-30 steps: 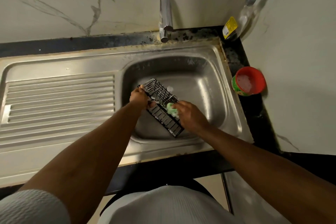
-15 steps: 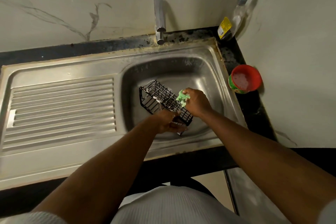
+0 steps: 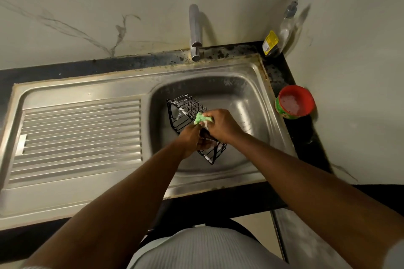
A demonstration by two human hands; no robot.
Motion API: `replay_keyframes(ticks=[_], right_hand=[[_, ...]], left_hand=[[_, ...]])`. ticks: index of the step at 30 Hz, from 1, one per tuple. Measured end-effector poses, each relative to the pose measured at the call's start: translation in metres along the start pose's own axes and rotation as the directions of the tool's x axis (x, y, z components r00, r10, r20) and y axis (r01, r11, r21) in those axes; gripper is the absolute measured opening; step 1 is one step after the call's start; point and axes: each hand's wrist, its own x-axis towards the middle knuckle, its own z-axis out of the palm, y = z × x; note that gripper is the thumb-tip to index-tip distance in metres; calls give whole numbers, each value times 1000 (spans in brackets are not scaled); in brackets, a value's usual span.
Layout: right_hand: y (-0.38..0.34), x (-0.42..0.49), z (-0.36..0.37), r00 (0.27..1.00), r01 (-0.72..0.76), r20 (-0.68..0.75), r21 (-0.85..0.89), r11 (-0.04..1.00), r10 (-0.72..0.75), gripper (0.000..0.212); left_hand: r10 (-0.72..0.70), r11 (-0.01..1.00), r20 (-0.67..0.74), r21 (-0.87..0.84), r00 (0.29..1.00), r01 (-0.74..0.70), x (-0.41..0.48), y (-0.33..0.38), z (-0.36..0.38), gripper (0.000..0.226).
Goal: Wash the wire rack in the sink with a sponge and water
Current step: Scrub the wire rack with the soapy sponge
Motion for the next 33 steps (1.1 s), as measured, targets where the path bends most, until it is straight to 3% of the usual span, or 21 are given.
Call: replay_keyframes(ticks=[8, 13, 15, 21, 24, 28, 33], right_hand=[[27, 9, -27, 974, -204, -110, -61, 977, 197, 35], [-9, -4, -13, 997, 77, 16, -83, 994, -76, 28], [-12, -8, -11, 994, 107, -10, -67, 992, -108, 30], [14, -2, -31, 972, -163, -180, -55, 985, 151, 41], [14, -8, -28, 945, -218, -257, -33, 975, 203, 37], [-5, -26, -12, 893, -83, -443, 23, 996, 84, 36], [-16, -33, -12, 858, 115, -504, 10, 993, -95, 32]], left_hand=[[2, 999, -70, -45, 998, -5, 3, 4, -13, 37], [-19, 996, -119, -90, 993, 8, 3, 17, -12, 40], [-27, 994, -135, -111, 991, 12, 4, 19, -11, 41], [-72, 987, -141, -150, 987, 51, 0, 23, -4, 41], [-106, 964, -132, -257, 986, 70, 2, 33, -5, 45], [-103, 898, -184, -439, 978, 12, 6, 52, -13, 32], [-108, 896, -215, -443, 971, 1, 9, 61, -20, 32]])
